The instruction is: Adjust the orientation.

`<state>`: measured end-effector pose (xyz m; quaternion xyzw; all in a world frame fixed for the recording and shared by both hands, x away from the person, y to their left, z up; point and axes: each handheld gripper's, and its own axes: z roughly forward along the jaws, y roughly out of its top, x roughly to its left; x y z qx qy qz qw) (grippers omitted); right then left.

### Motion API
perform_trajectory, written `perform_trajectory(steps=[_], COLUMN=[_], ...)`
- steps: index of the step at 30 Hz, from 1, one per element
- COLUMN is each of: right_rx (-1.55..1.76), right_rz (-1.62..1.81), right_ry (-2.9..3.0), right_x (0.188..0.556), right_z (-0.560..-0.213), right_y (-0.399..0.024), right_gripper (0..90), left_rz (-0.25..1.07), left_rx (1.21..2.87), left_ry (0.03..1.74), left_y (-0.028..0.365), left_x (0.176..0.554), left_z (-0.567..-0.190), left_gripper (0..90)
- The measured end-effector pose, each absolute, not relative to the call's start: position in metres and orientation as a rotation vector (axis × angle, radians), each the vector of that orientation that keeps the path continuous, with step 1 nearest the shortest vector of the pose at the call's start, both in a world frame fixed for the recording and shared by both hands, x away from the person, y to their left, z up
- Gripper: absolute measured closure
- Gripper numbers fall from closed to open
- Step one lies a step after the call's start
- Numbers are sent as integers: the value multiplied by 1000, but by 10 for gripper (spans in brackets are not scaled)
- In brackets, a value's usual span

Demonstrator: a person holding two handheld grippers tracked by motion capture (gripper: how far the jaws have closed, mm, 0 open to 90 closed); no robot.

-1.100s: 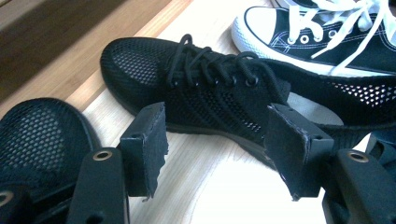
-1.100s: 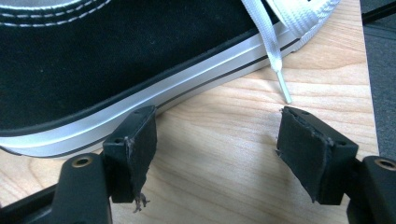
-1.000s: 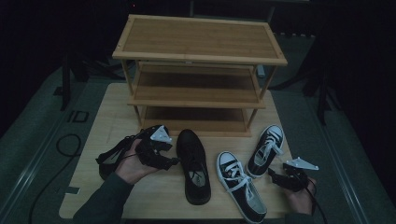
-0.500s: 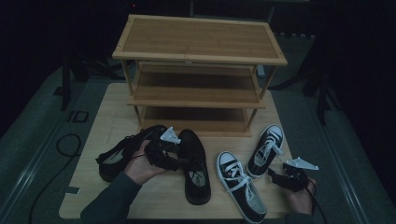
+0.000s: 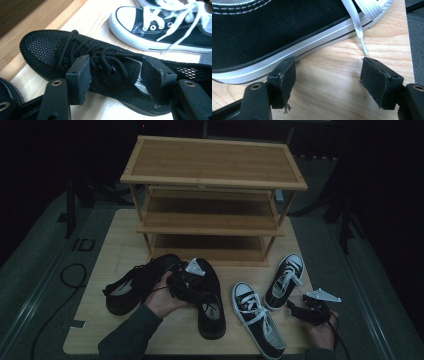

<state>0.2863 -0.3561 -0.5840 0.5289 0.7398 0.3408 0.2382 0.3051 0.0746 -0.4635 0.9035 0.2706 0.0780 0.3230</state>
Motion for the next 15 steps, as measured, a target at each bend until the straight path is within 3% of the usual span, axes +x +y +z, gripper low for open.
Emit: perform_trajectory(steps=[6,15], right_rx=[1448,1447], right_rz=[935,935], right_ry=[2027,2028], right_x=[286,286], right_z=[-584,-584], right_y=[-356,-356], right_gripper=[281,281], left_rz=[226,236], left_rx=[2419,2433], left_ry=[735,795], left_y=[69,69], left_x=[306,301], left_z=[-474,-476], left_gripper=[427,566])
